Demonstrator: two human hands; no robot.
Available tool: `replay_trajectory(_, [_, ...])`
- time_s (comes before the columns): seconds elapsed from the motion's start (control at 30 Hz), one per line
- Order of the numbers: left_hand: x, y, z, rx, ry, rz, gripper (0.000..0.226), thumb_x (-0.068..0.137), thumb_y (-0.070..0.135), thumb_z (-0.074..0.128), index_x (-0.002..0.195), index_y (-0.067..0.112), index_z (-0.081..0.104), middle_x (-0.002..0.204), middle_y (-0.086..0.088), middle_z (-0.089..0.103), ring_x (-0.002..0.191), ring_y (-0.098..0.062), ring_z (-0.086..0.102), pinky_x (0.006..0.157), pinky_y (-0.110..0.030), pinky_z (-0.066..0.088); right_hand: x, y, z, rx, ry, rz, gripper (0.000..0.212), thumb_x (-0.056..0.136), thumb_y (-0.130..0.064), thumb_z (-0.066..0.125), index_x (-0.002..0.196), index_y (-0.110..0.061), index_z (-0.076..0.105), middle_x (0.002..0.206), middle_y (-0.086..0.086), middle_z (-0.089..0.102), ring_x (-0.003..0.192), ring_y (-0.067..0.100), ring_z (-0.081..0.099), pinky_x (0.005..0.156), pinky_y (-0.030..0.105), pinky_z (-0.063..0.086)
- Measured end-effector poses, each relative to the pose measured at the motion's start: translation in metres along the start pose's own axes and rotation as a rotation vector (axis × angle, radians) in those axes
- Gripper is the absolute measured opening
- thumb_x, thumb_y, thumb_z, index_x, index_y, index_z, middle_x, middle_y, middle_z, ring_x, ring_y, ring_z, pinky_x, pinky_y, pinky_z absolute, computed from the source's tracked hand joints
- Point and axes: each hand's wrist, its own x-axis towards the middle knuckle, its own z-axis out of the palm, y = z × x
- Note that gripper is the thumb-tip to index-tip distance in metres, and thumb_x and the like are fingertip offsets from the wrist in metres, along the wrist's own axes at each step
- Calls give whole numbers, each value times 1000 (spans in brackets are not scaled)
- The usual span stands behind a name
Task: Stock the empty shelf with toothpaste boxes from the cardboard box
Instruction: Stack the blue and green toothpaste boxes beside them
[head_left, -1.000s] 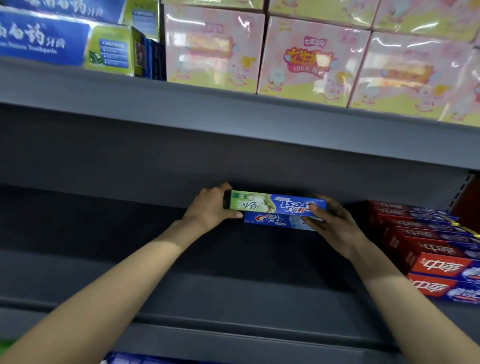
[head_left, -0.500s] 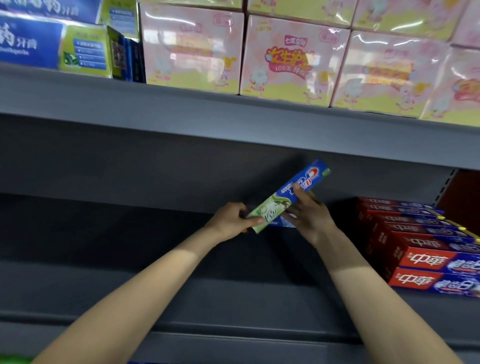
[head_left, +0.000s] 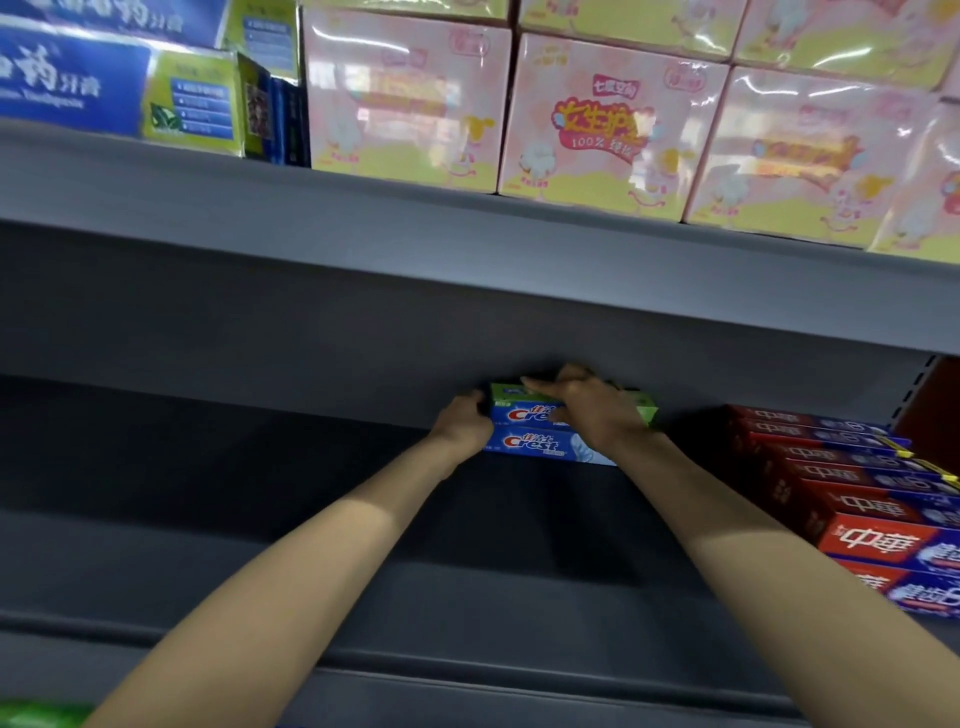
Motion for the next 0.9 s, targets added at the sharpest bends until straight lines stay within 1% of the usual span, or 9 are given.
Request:
replay_trajectory(0.07, [1,-1,-1,-11,-12,-6,56,91,5,46,145,15,34,136,-10,49,119,-23,51,100,-37,45,5,-5,9,-139,41,30,60,96,-23,49,146,-43,23,132,8,39,128,26,37,107,41,34])
replay_trajectory(0.17, [1,-3,-3,-22,-35,4,60,90,3,48,146,17,32,140,-9,47,123,-21,48,104,-33,41,4,-16,26,-245,100,105,70,92,-13,55,147,-40,21,133,10,32,127,28,32,103,42,36])
replay_trajectory(0.3, [-2,-1,-7,-12,-88,24,59,90,2,49,145,14,32,138,-10,48,122,-21,49,102,-31,42,0,-24,36,-162,93,159,84,85,-3,61,150,-31,17,135,9,31,127,27,32,98,37,44])
replay_trajectory(0.47, [-13,-1,-17,96,-82,71,55,92,8,49,144,13,33,141,-10,45,126,-22,47,102,-29,40,-11,-38,24,120,82,232,63,92,-11,54,148,-19,25,149,7,28,137,29,29,107,40,38])
replay_trajectory(0.63, [-49,-5,-41,437,51,270,33,93,16,49,126,15,49,126,-9,59,117,-29,54,92,-39,47,-43,-85,17,308,114,280,46,92,-12,53,137,-16,45,143,7,41,131,27,40,105,40,39])
replay_trajectory(0.73, [-81,-10,-63,709,114,388,28,94,20,46,122,18,51,119,-12,61,110,-33,57,85,-40,46,-58,-120,10,352,138,306,41,90,-10,51,131,-14,52,138,11,48,129,27,43,103,38,40])
replay_trajectory(0.8, [-103,-13,-80,818,169,400,27,95,21,46,120,17,52,117,-14,61,108,-35,59,82,-38,46,-70,-147,4,370,154,324,38,90,-10,50,127,-13,56,137,12,48,130,28,40,103,35,38])
replay_trajectory(0.87, [-131,-23,-98,897,285,434,26,89,24,55,114,16,58,108,-14,66,99,-33,64,78,-34,47,-84,-175,0,383,184,285,34,89,-10,50,122,-12,60,132,12,50,128,29,39,102,32,35])
replay_trajectory(0.9, [-145,-30,-107,935,382,475,25,80,24,67,103,16,65,93,-13,70,85,-30,68,70,-30,50,-93,-188,-1,390,208,255,33,88,-9,51,119,-12,61,129,12,53,125,30,42,101,30,34])
